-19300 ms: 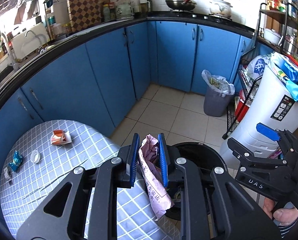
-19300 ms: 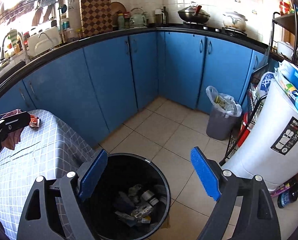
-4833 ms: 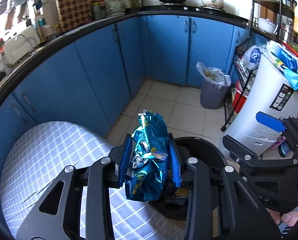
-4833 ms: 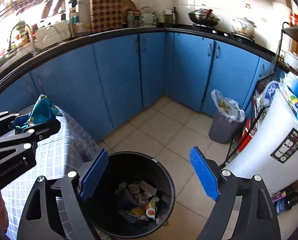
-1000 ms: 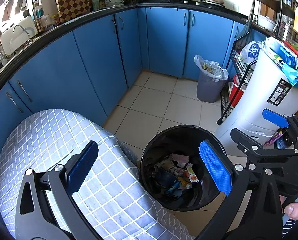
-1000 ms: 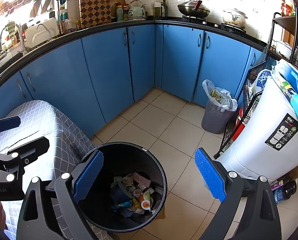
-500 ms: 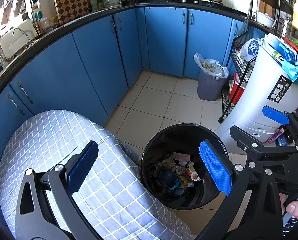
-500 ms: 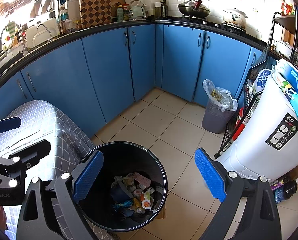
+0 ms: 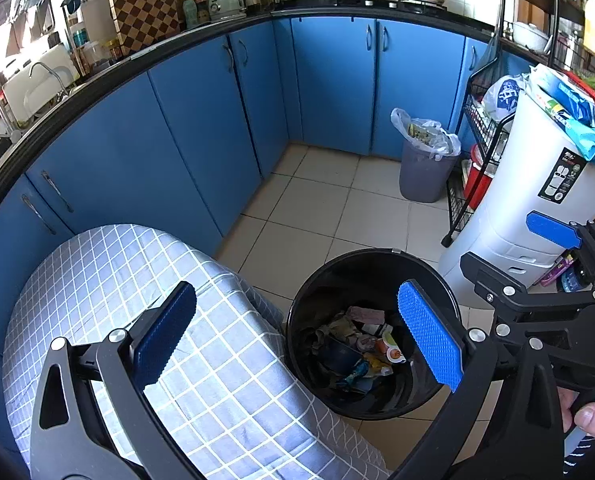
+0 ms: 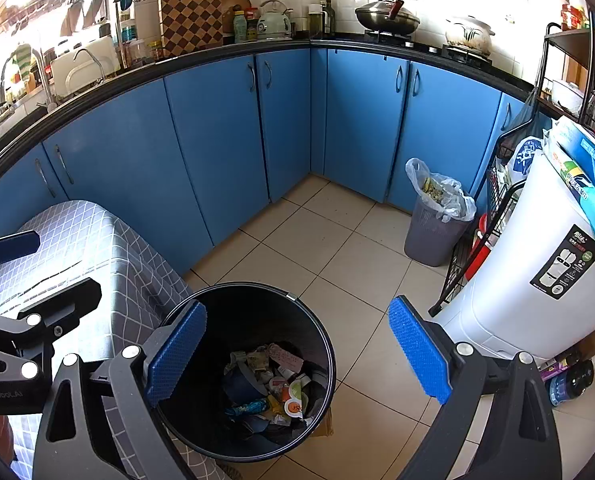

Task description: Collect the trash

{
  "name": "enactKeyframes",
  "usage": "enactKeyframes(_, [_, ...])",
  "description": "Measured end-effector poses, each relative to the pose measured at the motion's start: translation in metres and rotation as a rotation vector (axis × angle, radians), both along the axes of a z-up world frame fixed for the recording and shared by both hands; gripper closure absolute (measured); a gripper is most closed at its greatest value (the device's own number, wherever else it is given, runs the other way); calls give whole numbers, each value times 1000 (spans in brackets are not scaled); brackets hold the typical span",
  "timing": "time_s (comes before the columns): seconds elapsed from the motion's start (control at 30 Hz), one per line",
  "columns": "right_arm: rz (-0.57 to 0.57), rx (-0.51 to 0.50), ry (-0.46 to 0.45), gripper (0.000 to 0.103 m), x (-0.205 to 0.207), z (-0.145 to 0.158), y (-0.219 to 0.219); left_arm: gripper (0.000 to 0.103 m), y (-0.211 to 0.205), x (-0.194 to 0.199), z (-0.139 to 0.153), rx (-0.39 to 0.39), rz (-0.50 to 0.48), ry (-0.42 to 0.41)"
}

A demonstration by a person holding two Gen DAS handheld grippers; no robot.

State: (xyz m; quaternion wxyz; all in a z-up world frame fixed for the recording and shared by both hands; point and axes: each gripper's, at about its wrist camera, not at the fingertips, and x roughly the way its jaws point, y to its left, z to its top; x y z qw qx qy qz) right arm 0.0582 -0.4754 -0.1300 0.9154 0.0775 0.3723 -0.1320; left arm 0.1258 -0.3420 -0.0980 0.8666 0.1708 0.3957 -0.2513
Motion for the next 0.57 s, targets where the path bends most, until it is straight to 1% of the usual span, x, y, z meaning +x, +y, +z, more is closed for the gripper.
enactKeyframes(0.57, [1, 2, 2, 13, 0, 0, 0, 3, -1, -1, -2, 4, -3, 9])
